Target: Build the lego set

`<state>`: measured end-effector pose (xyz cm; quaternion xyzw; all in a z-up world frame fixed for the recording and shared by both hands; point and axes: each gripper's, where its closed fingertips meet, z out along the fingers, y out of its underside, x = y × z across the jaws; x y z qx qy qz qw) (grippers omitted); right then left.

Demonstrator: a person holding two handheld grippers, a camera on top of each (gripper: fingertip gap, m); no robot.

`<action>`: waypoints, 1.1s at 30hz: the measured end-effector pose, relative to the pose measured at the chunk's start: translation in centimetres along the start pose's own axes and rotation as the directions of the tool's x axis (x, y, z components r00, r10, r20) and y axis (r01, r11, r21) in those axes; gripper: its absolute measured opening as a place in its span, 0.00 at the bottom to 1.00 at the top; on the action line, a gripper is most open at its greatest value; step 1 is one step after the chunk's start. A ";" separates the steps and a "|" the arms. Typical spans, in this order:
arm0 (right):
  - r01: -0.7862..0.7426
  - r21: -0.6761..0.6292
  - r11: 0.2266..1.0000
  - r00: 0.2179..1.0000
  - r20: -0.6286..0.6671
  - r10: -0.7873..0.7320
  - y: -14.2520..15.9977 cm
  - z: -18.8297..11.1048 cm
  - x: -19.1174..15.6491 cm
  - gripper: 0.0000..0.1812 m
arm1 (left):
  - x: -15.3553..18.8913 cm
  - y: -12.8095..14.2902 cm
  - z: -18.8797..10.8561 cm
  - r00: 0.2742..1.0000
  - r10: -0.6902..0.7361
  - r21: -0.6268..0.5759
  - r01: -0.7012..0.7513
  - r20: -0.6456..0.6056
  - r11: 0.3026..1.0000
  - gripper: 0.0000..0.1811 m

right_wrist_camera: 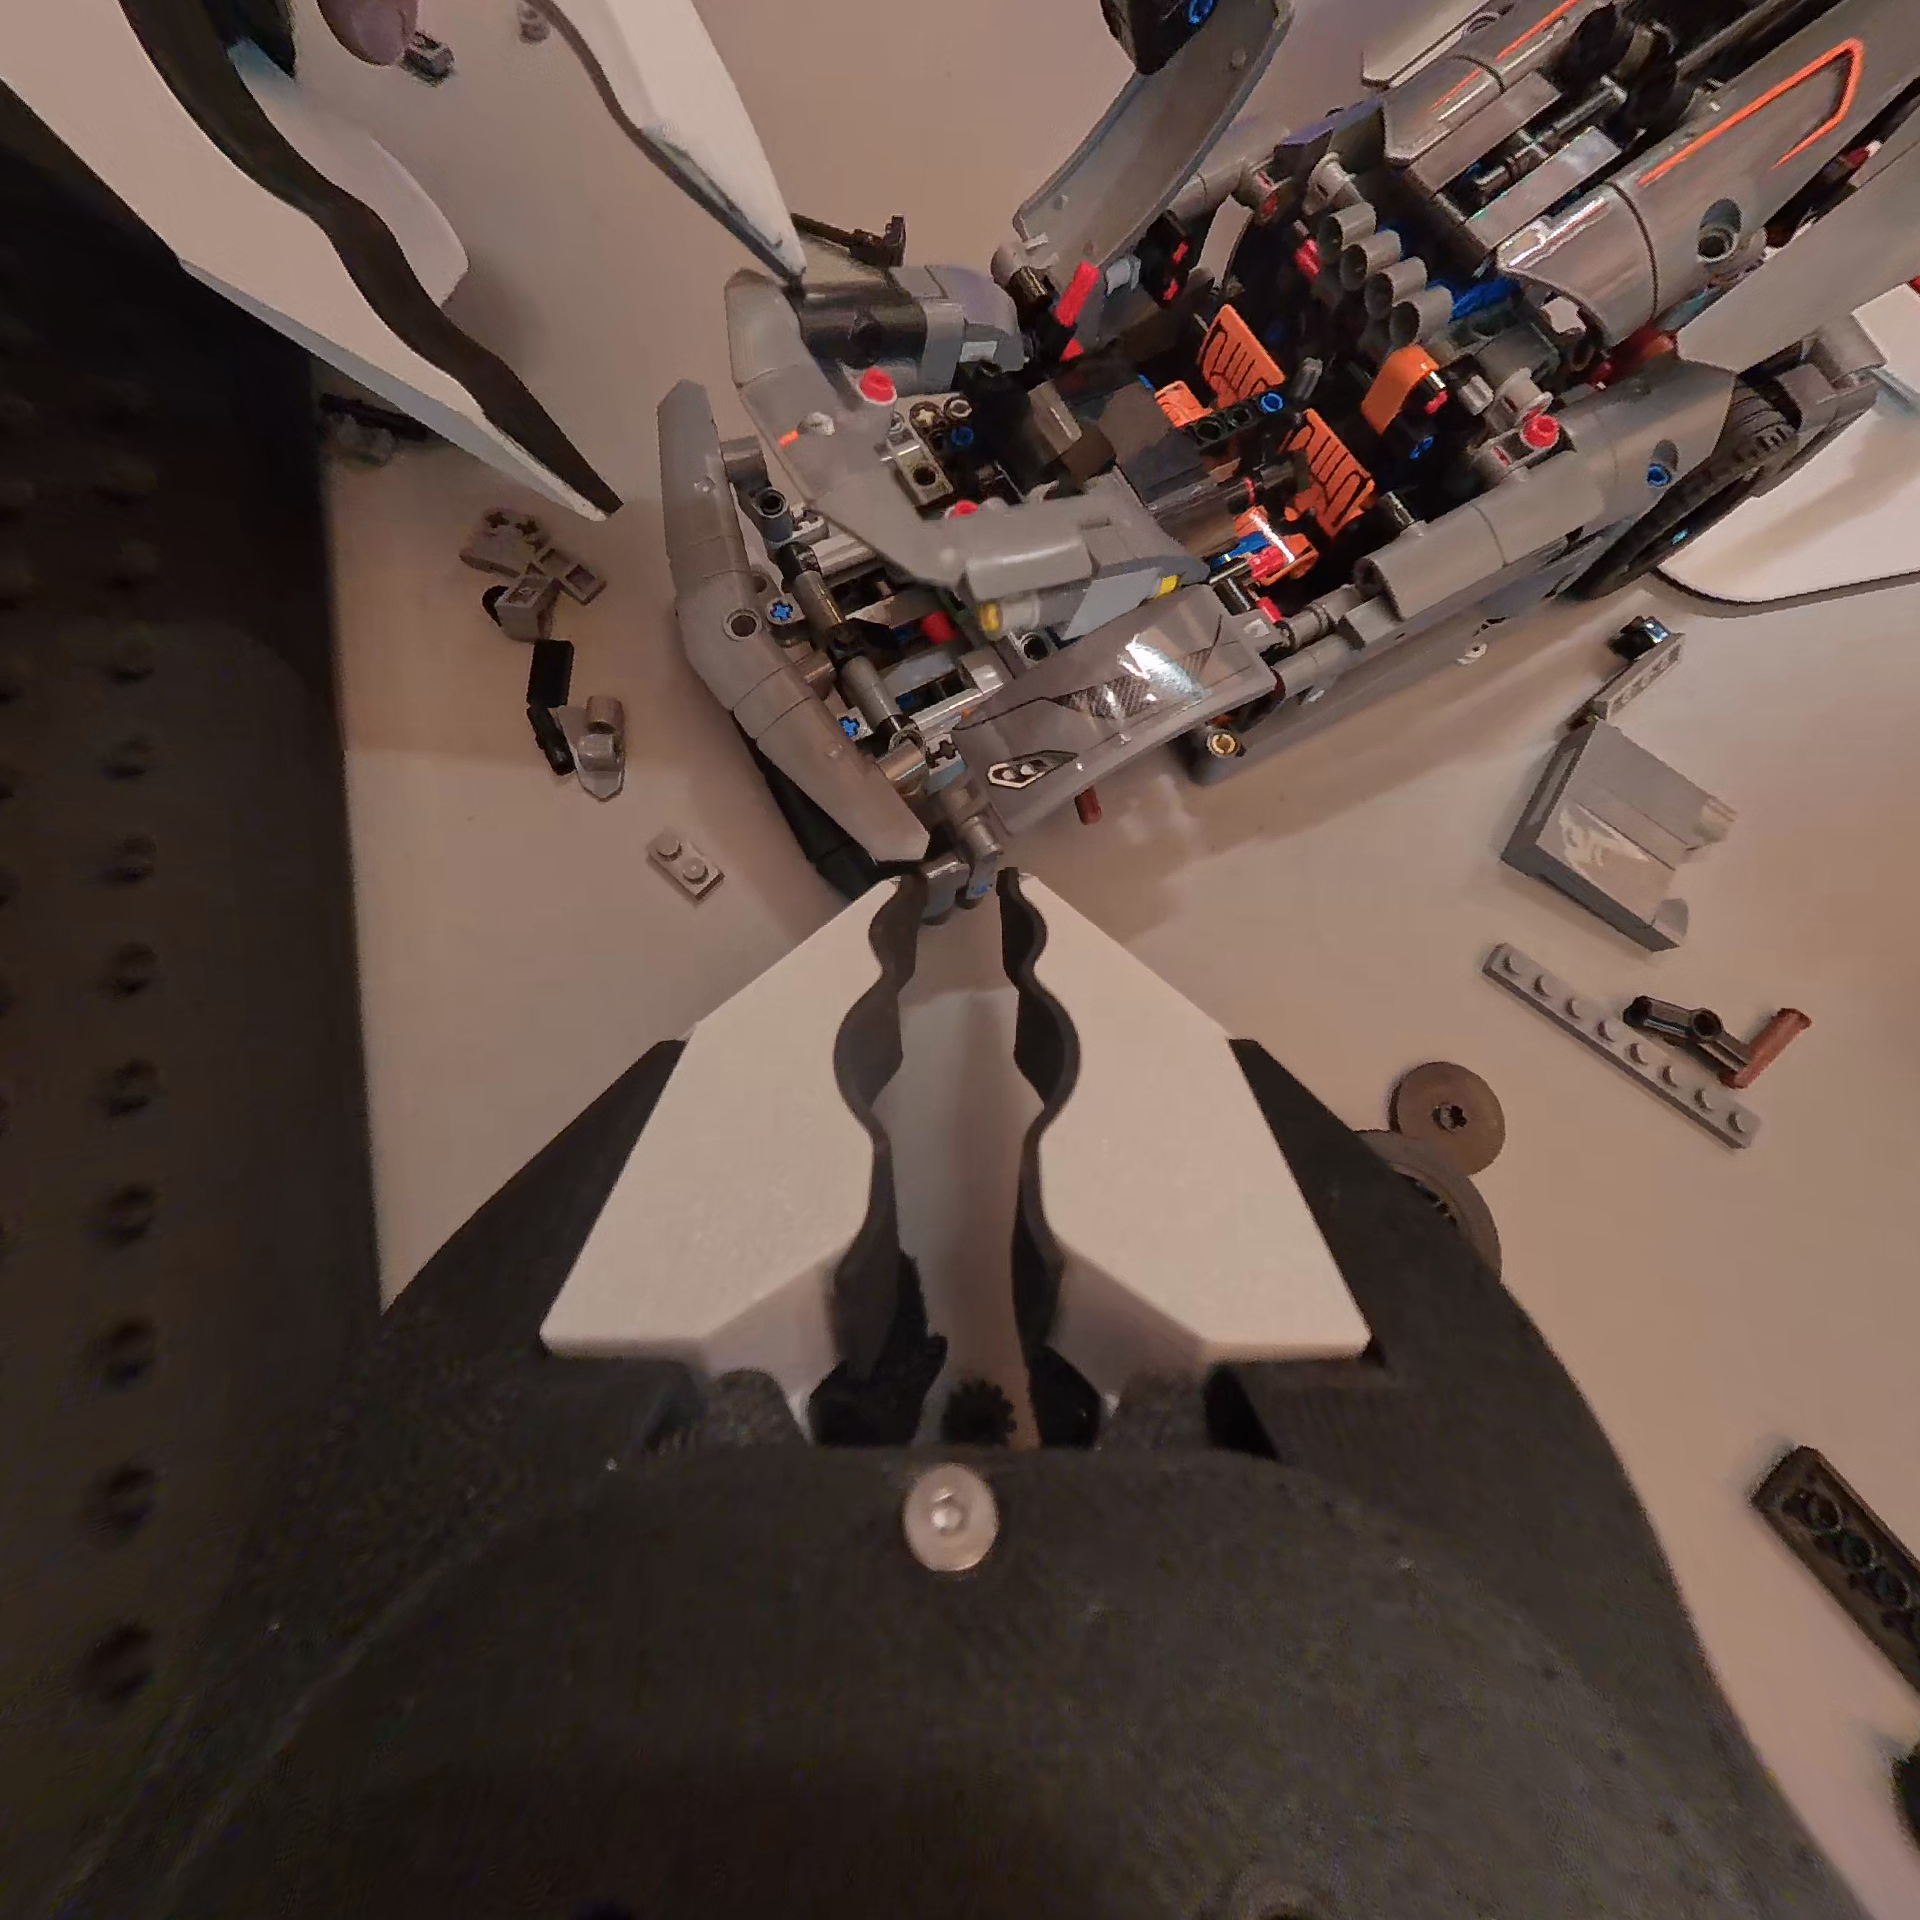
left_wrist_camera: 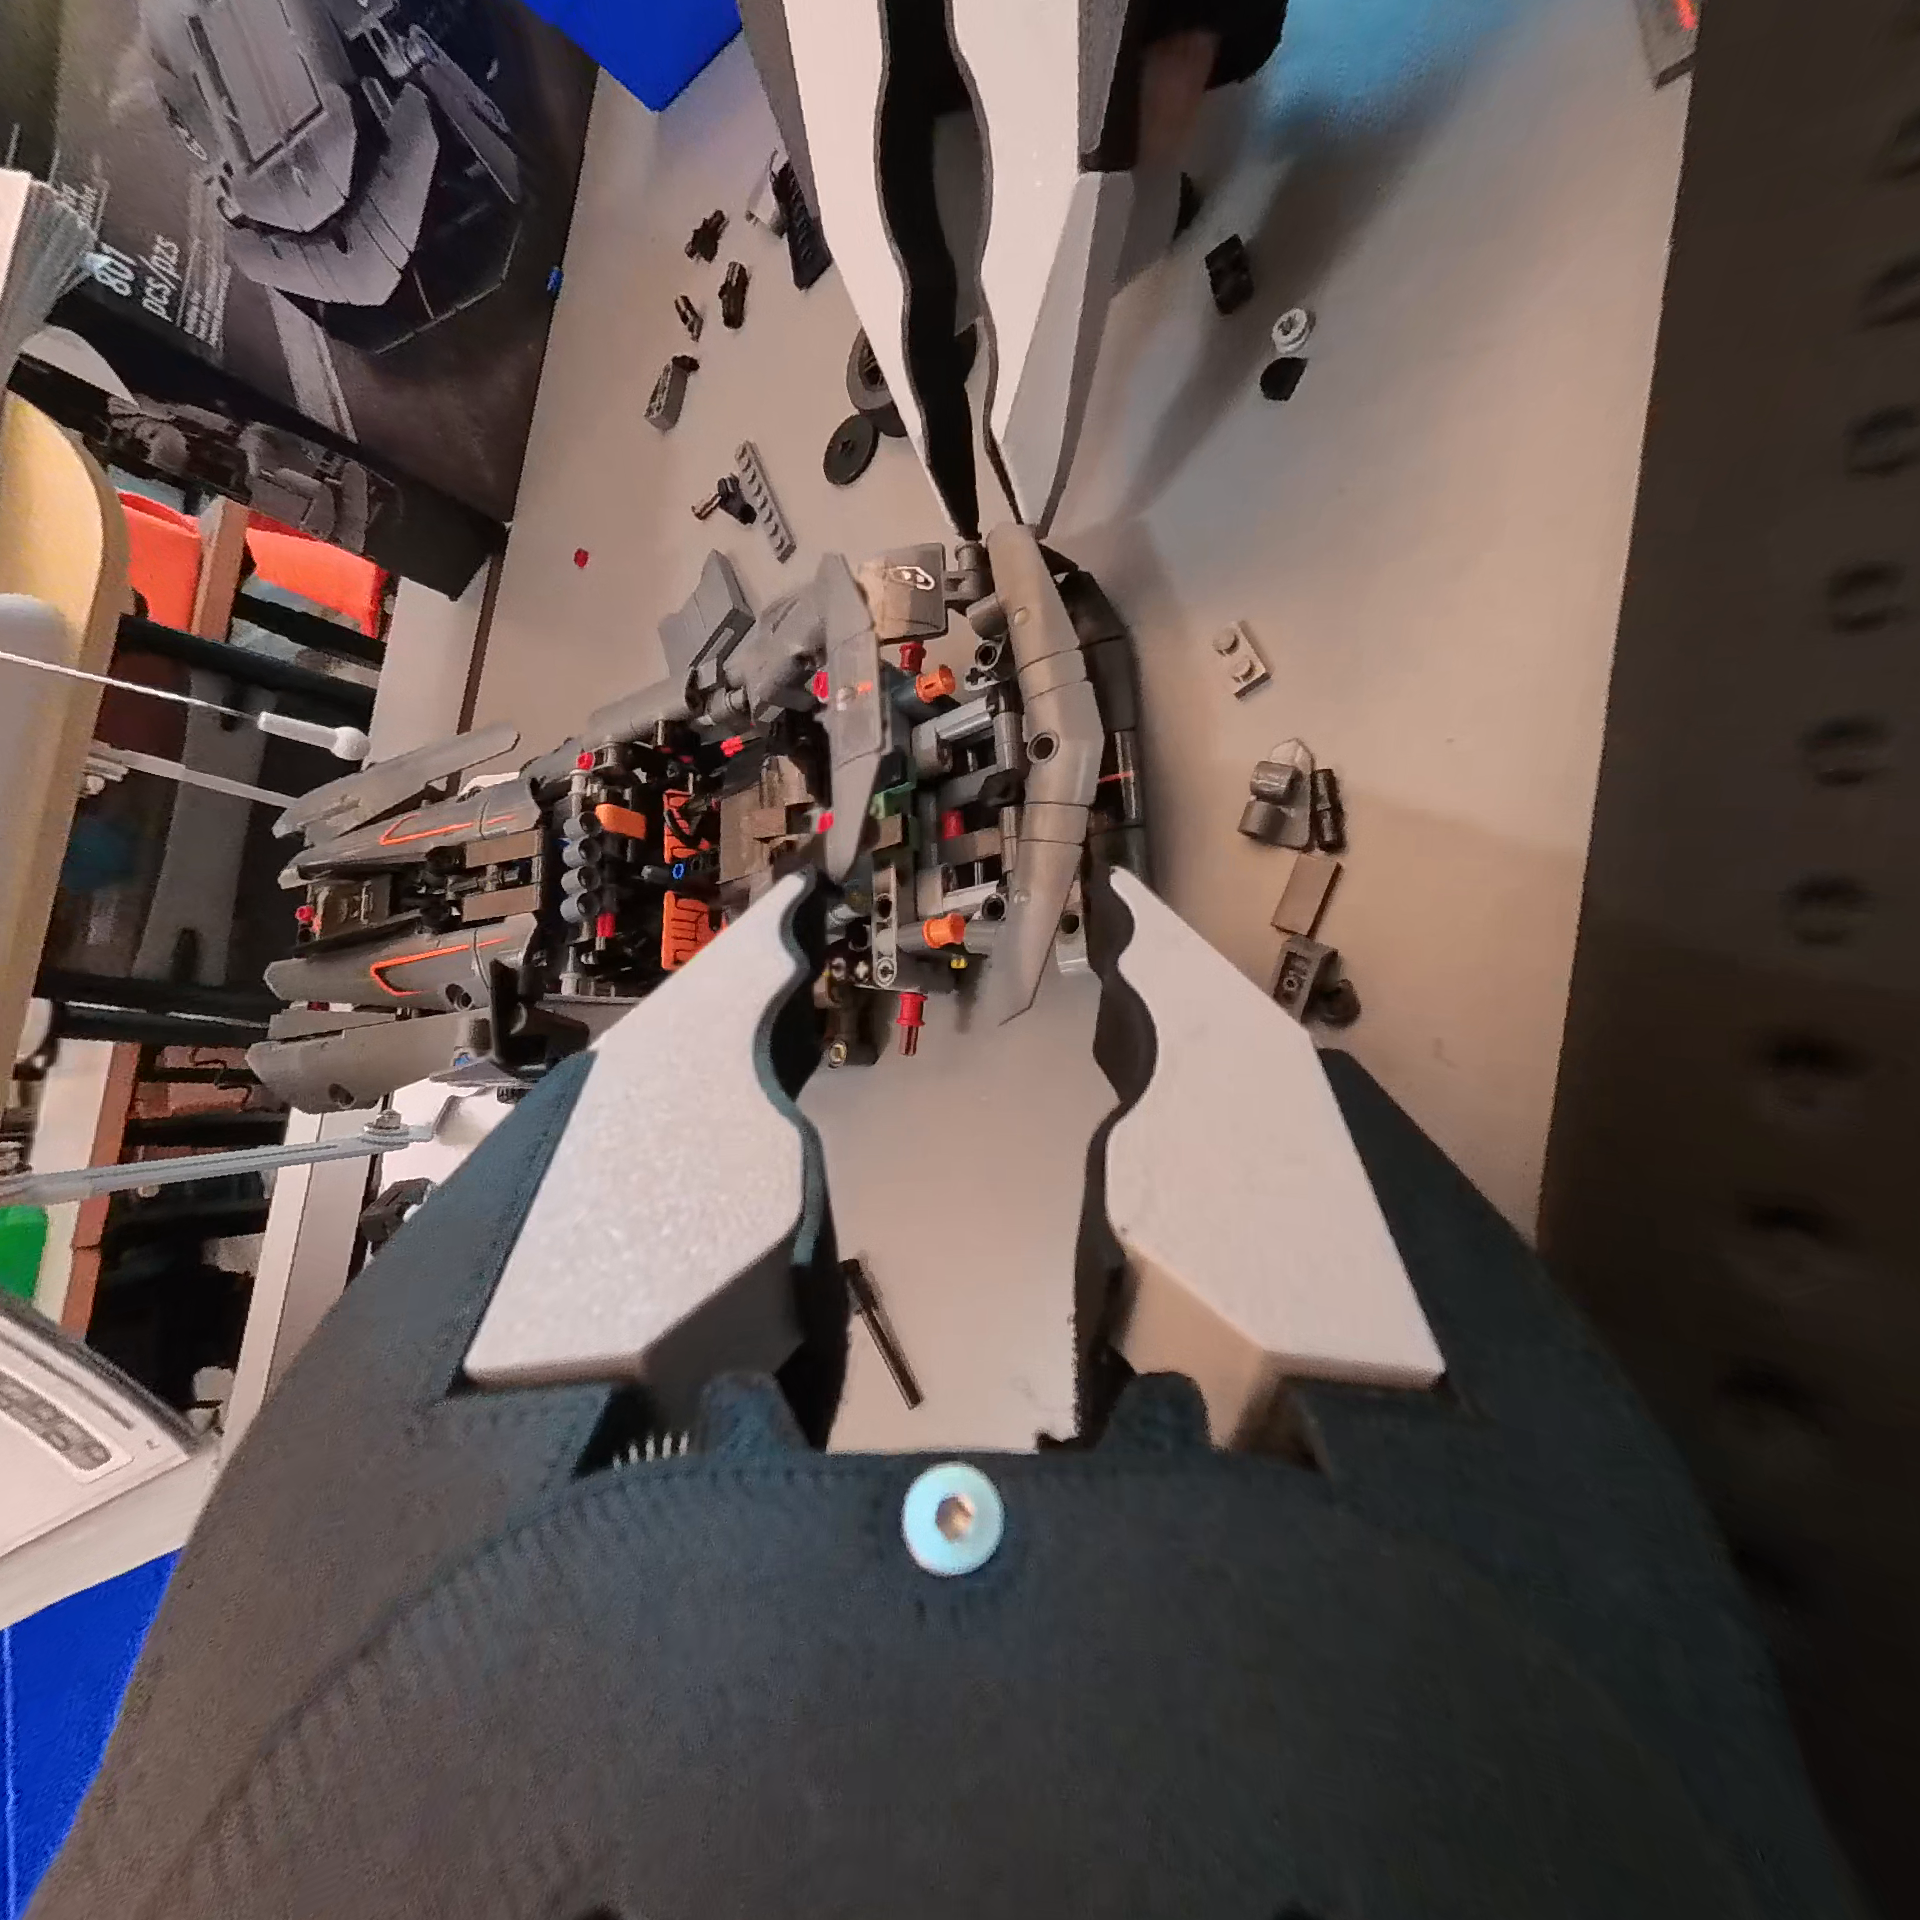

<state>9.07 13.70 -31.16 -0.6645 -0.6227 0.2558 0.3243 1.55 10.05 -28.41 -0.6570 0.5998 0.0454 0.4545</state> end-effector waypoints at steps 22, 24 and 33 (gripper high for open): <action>-0.004 0.030 1.000 1.000 -0.028 0.004 -0.5 -0.5 0.5 0.09 | 0.3 1.4 0.3 1.000 0.014 -0.061 -0.016 -0.024 0.998 0.24; -0.002 0.030 1.000 0.999 -0.036 0.003 -0.5 -0.5 0.7 0.09 | 0.2 1.6 0.4 1.000 -0.001 -0.064 -0.001 -0.029 0.998 0.24; -0.033 0.157 0.987 0.999 -0.008 0.035 -2.8 -1.4 0.6 0.14 | 0.1 1.9 0.6 0.996 -0.072 -0.057 0.069 -0.050 0.996 0.26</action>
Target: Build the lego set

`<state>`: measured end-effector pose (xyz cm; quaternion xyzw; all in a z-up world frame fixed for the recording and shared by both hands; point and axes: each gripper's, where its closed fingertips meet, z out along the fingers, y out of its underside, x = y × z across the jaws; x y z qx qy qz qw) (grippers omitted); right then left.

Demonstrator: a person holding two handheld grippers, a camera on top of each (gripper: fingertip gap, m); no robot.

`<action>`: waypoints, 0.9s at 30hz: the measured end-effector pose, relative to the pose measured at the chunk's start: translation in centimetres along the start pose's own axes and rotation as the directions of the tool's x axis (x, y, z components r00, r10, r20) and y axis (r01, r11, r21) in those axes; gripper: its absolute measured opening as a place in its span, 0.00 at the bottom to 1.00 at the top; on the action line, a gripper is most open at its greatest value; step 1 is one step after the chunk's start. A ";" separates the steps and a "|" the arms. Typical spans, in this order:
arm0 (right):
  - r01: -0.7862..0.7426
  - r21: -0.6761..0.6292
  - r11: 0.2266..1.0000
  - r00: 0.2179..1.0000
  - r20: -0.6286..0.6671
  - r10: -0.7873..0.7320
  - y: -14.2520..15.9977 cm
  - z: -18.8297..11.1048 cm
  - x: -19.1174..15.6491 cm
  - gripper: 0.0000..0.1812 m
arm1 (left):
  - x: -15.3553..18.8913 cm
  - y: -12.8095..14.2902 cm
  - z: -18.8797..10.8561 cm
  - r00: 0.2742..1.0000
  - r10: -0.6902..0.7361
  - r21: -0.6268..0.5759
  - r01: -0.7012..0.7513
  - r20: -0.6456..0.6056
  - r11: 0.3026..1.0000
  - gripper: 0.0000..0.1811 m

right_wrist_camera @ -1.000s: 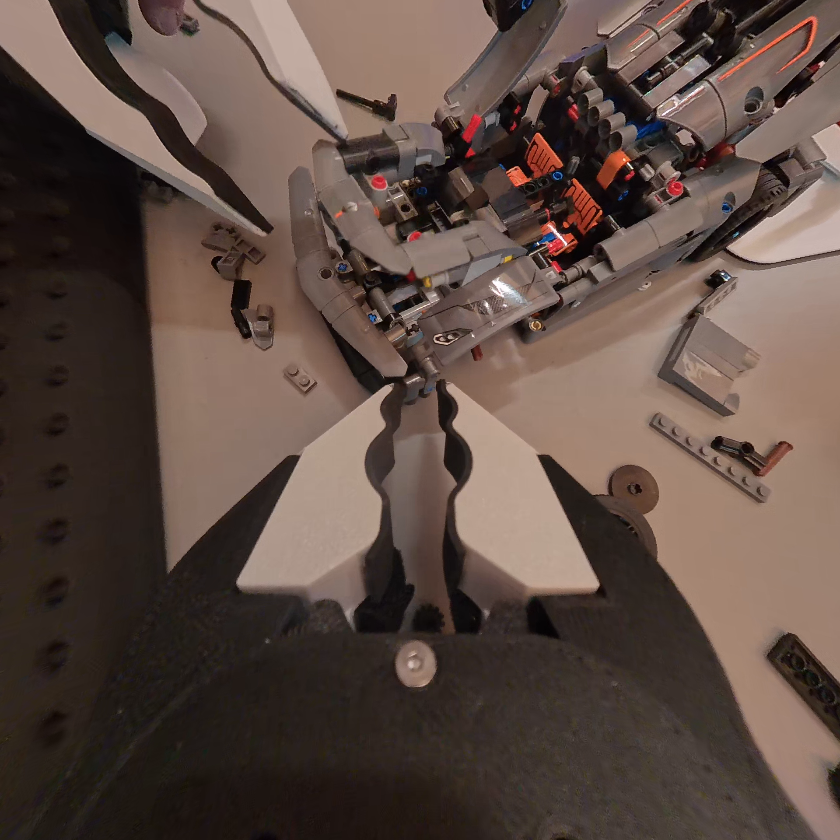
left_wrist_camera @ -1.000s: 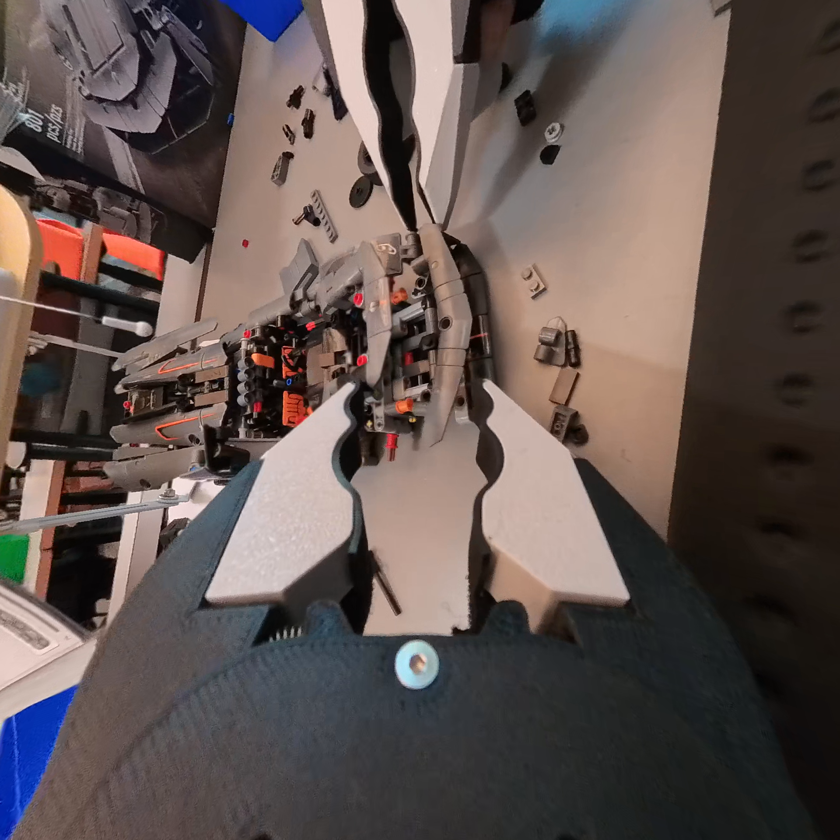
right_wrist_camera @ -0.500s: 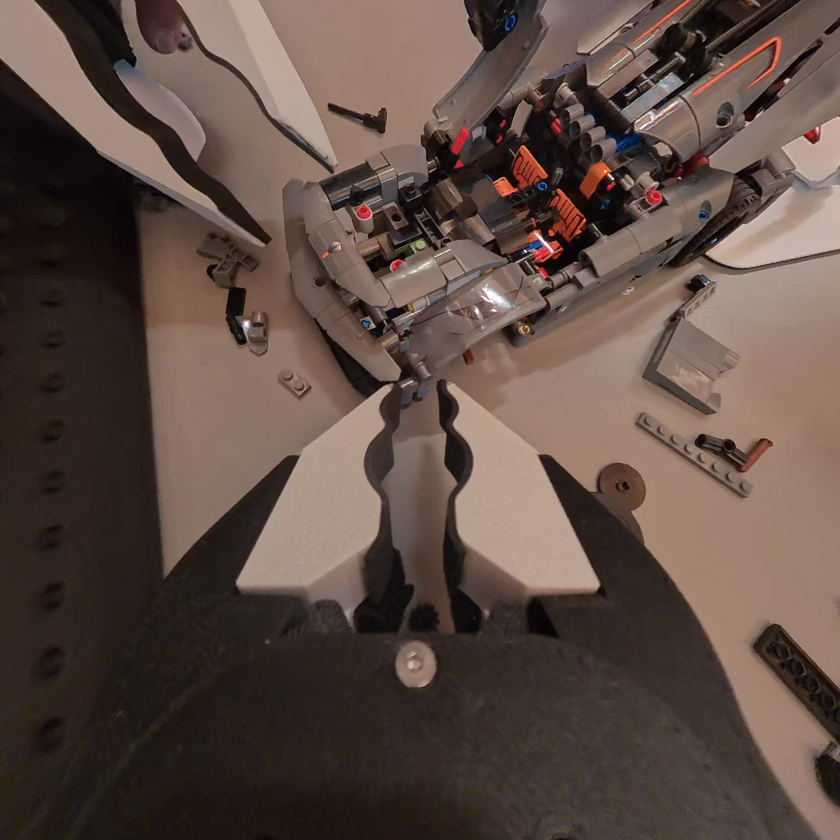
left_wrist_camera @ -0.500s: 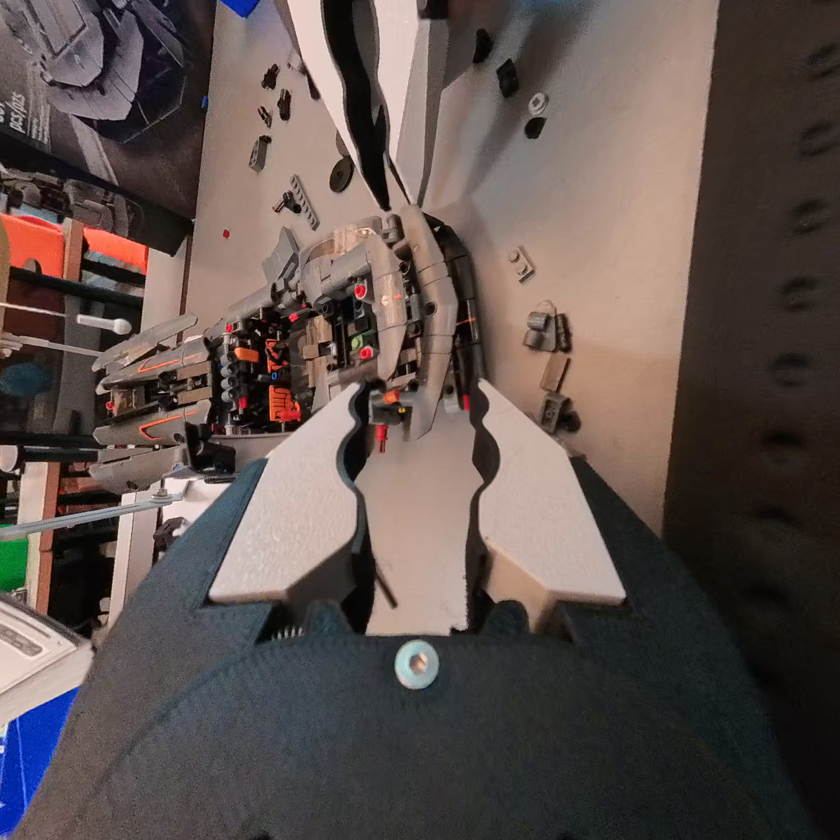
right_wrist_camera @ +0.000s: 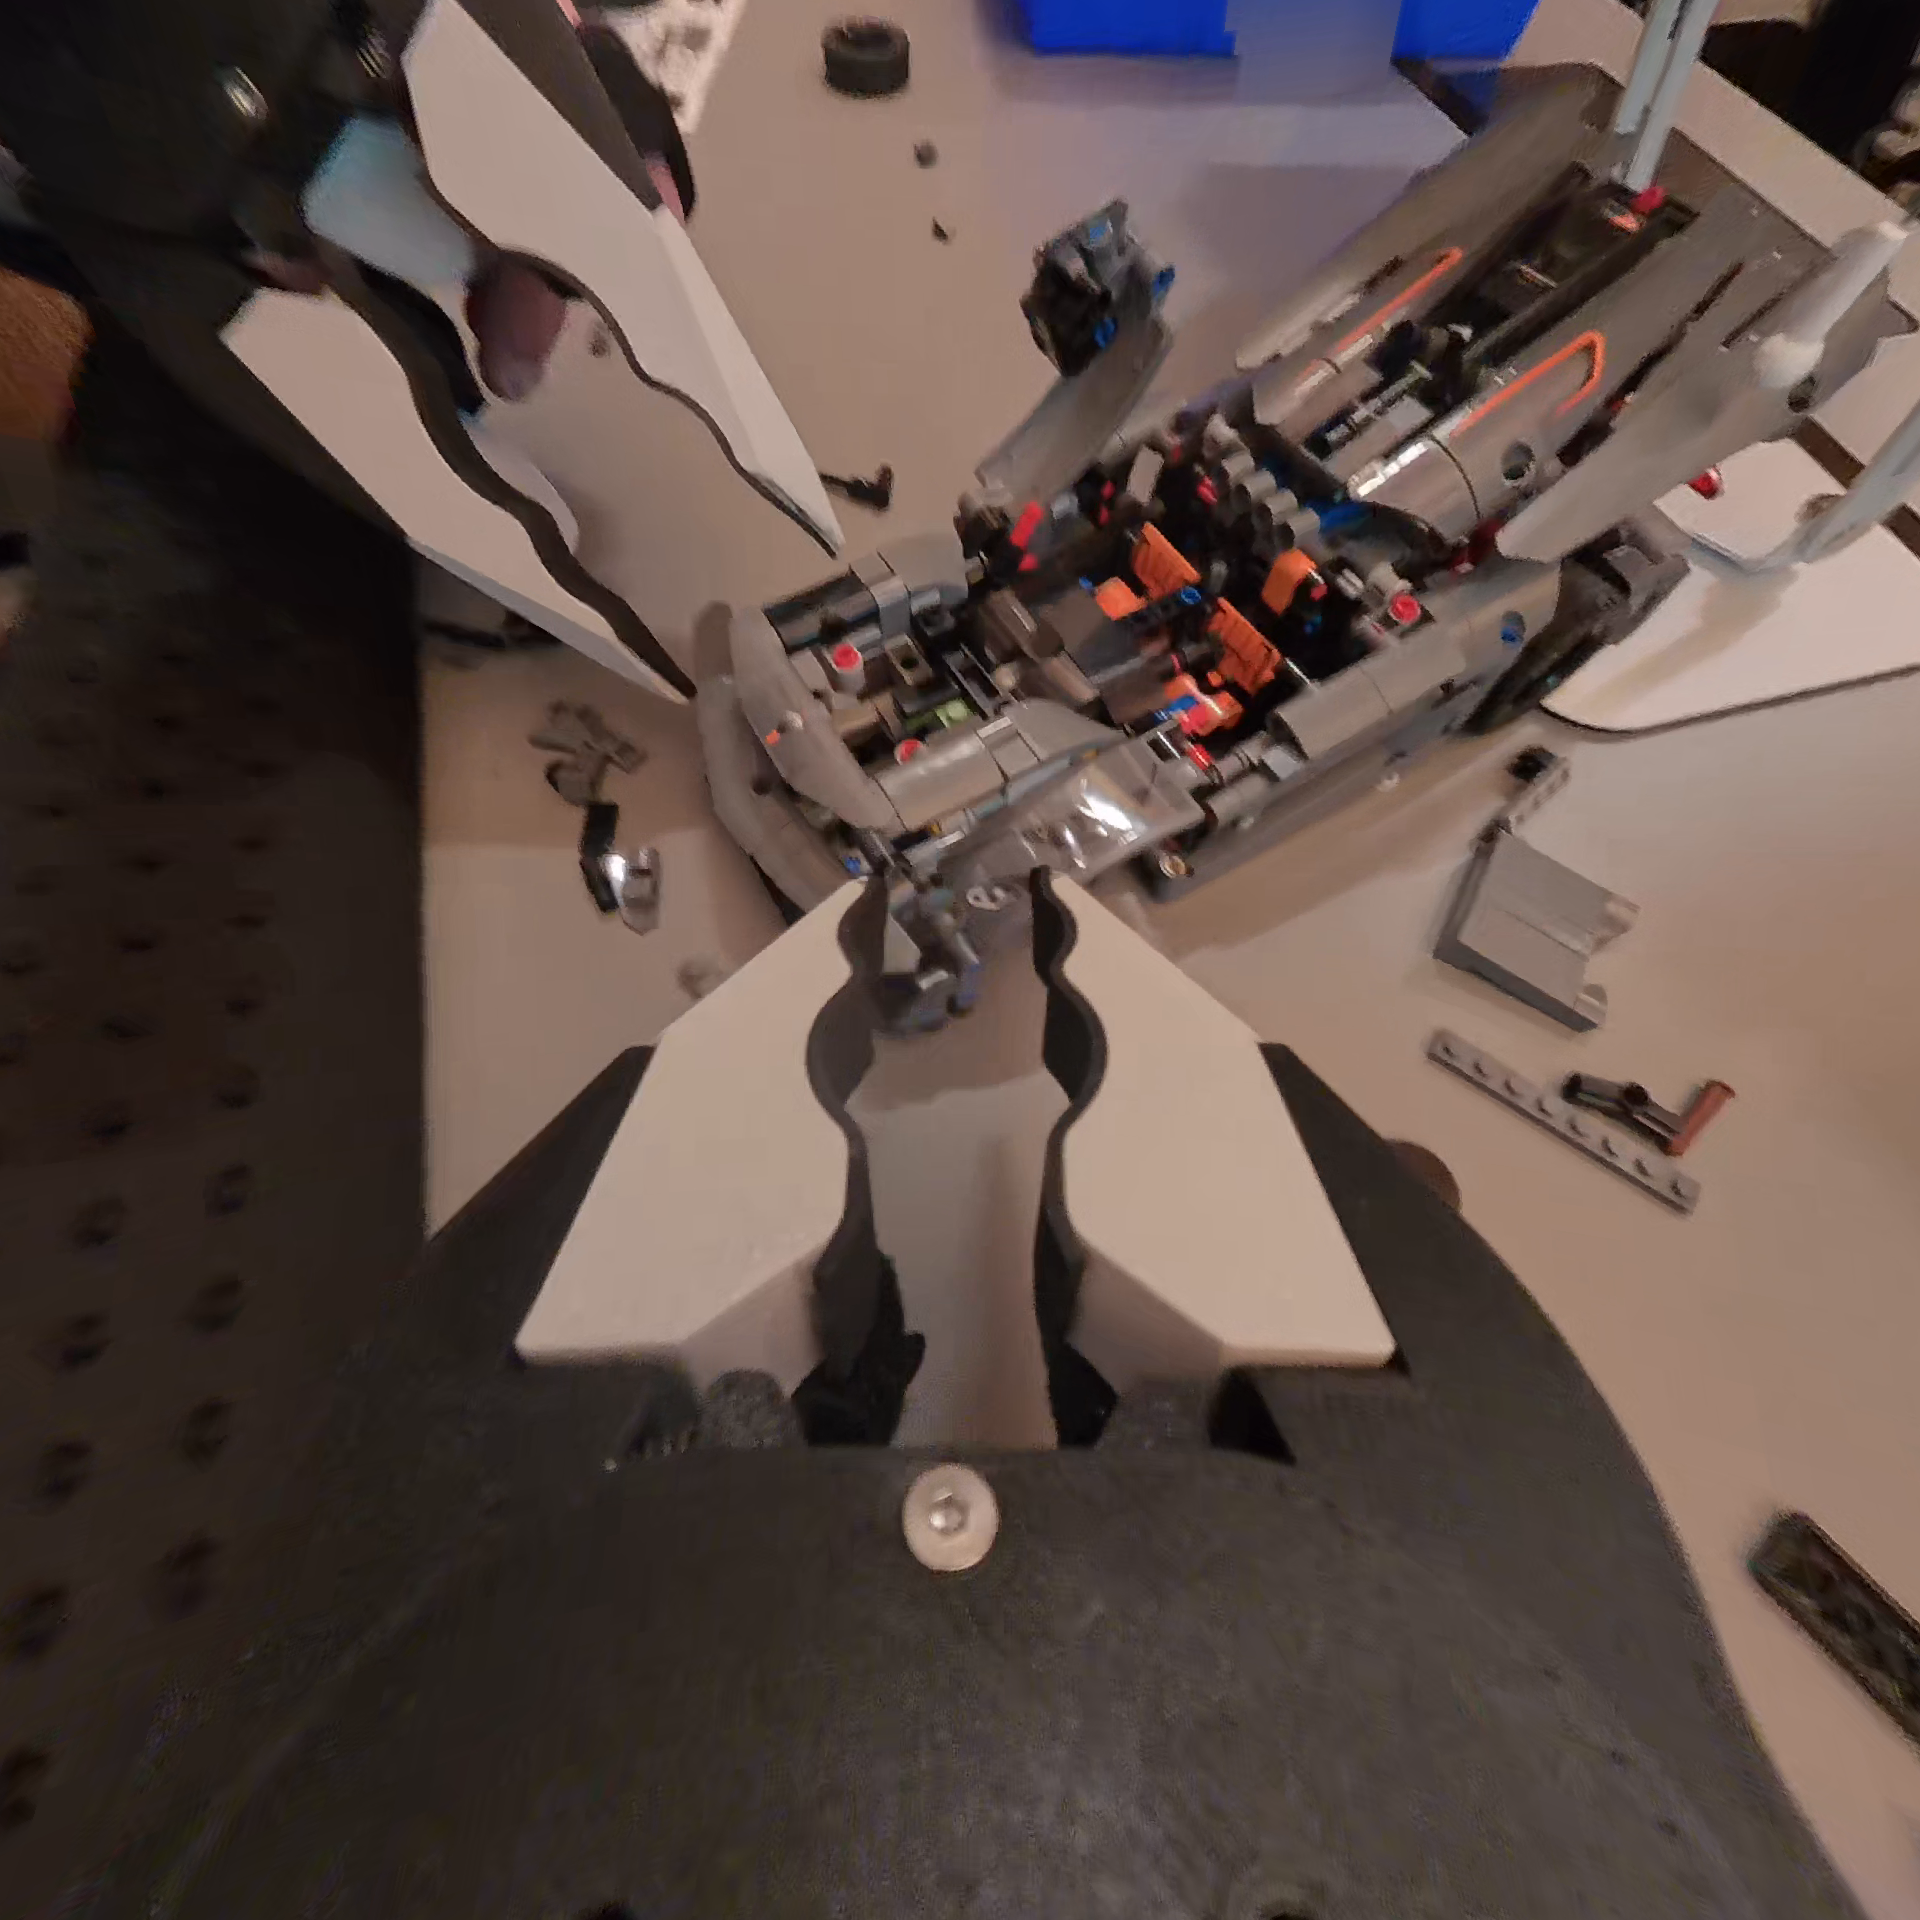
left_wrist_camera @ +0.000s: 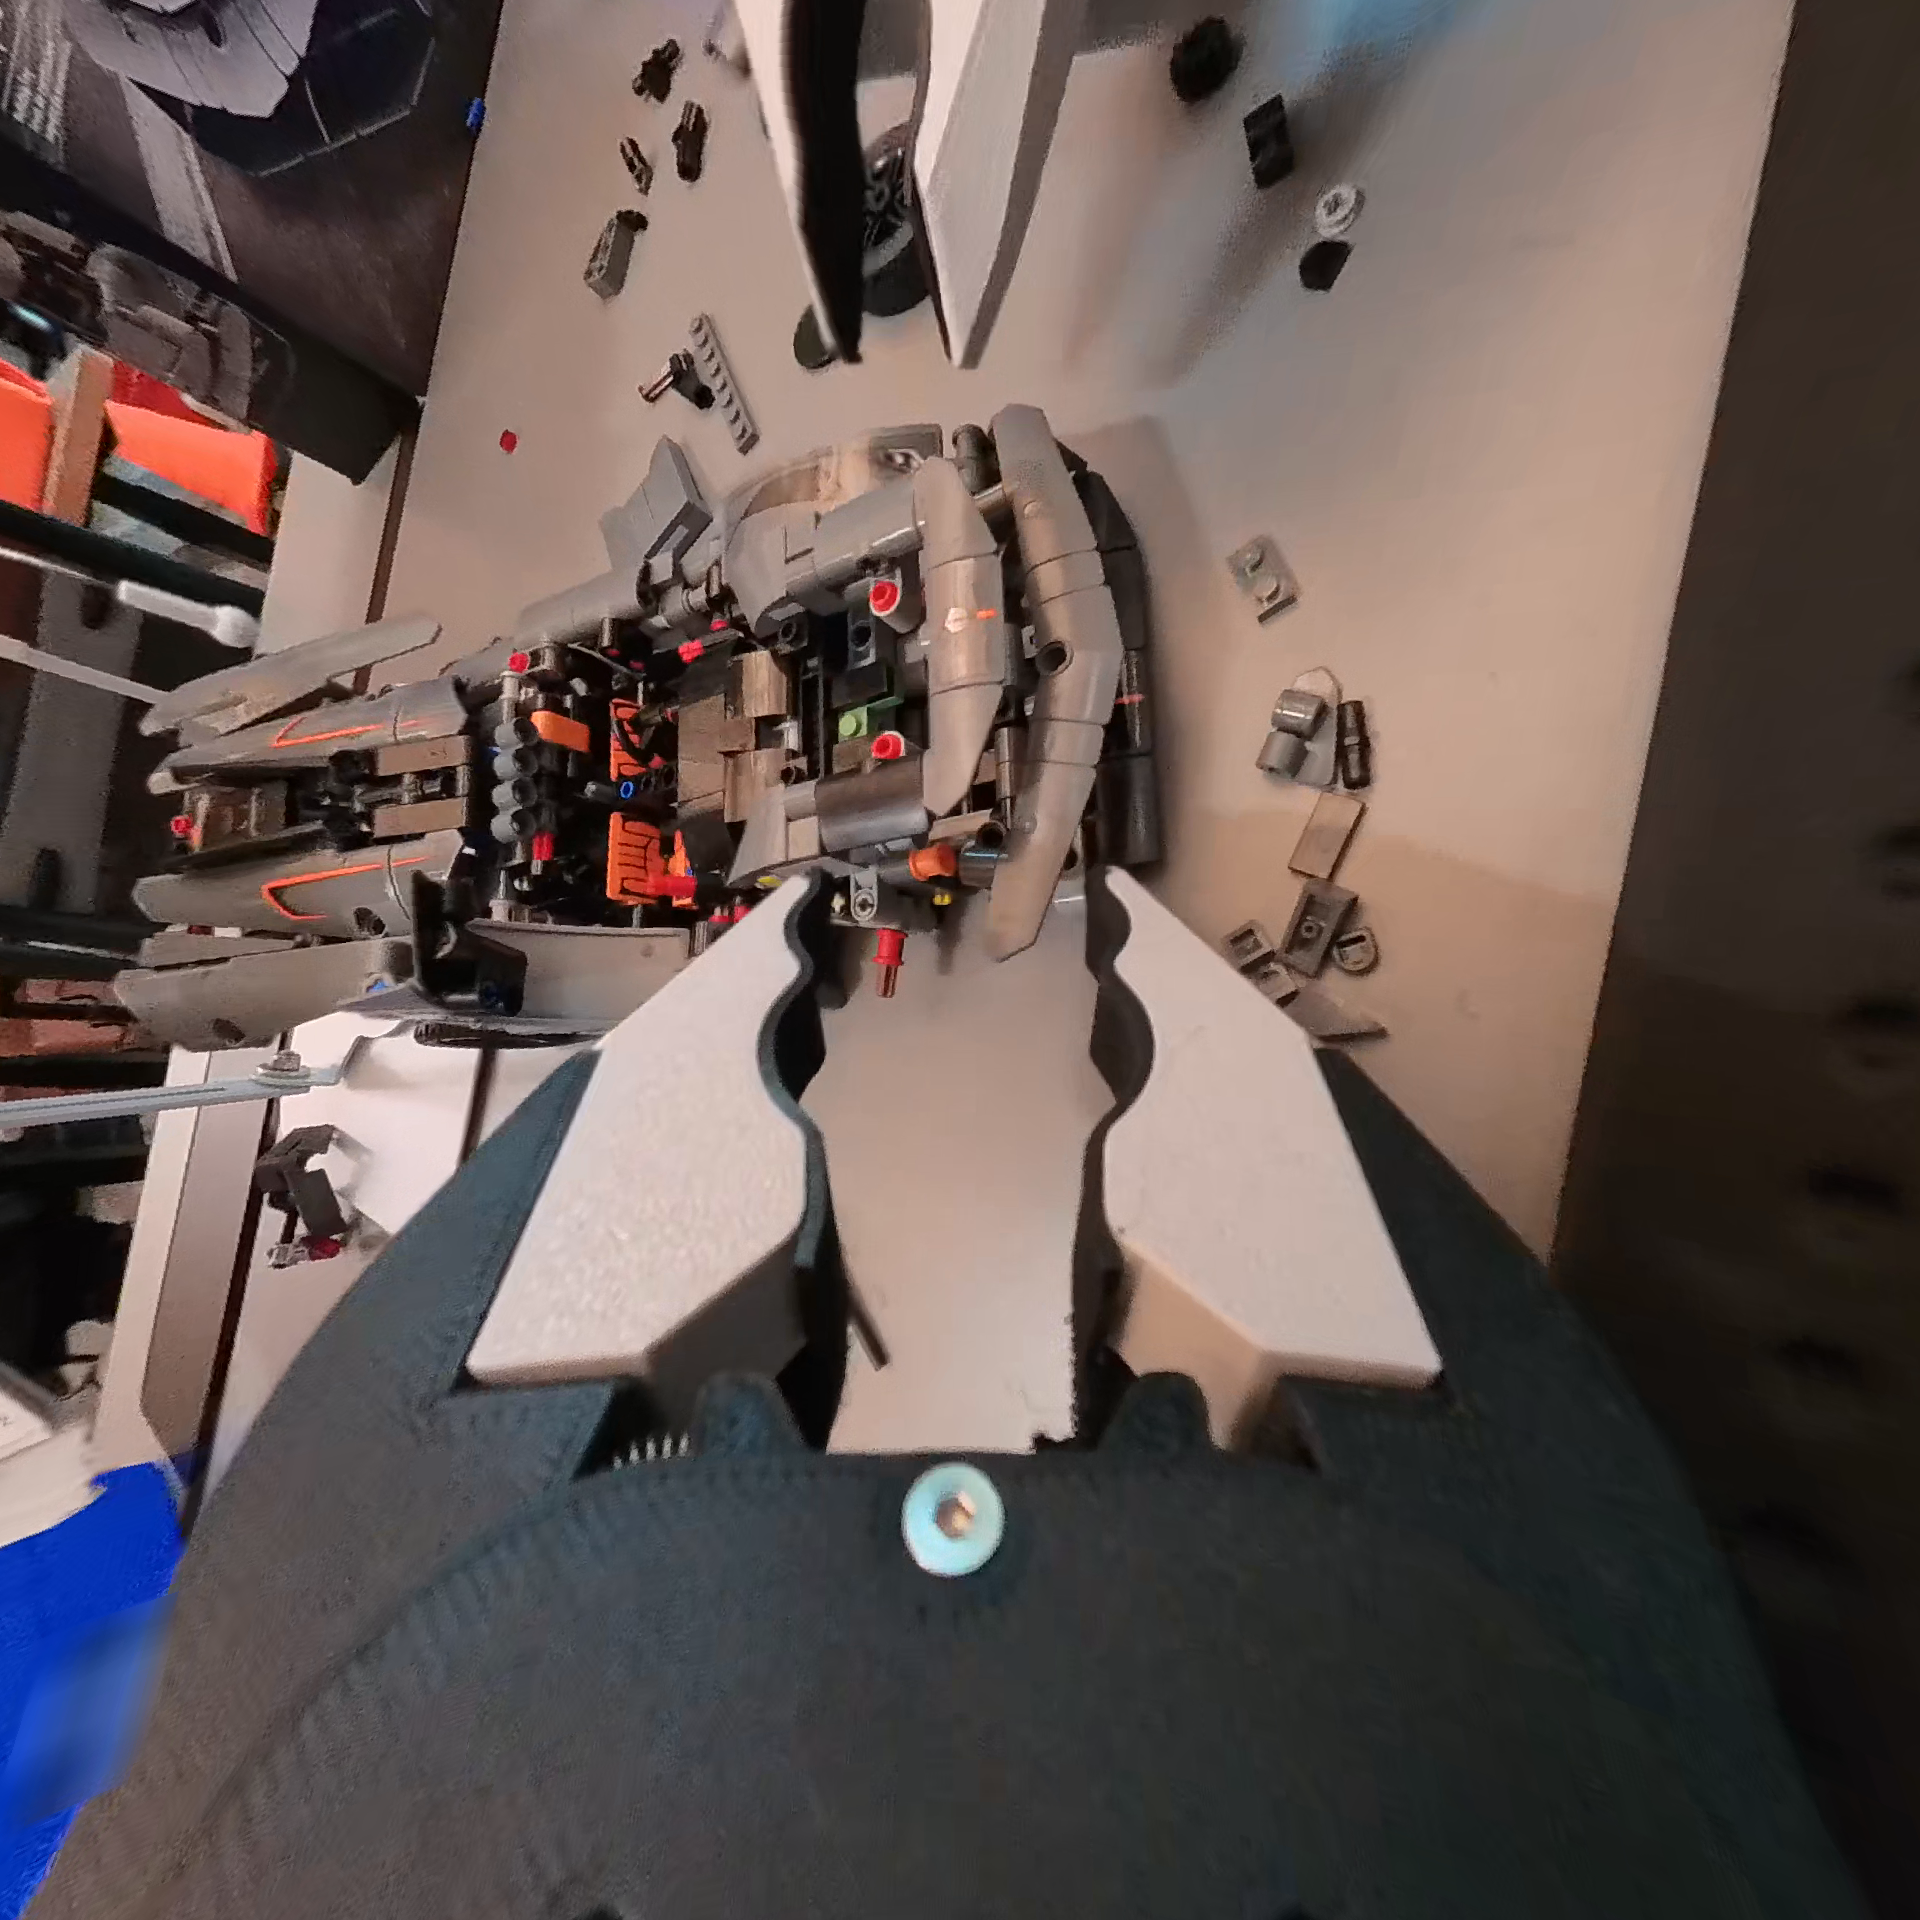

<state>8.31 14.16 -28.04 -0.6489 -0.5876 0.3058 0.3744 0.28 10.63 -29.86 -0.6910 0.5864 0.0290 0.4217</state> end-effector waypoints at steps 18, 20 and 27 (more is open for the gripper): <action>-0.073 -0.019 0.997 0.977 0.198 0.075 -1.4 2.6 -1.3 0.28 | -0.1 0.0 0.6 0.995 -0.101 0.001 0.101 -0.020 0.995 0.27; -0.052 -0.023 0.998 0.980 0.191 0.055 -1.4 2.7 -1.3 0.27 | -0.2 0.1 0.5 0.995 -0.102 -0.014 0.101 -0.018 0.995 0.27; -0.073 -0.011 0.997 0.977 0.201 0.074 -1.6 2.8 -1.4 0.27 | -0.2 0.1 0.4 0.992 -0.125 -0.015 0.125 -0.021 0.992 0.28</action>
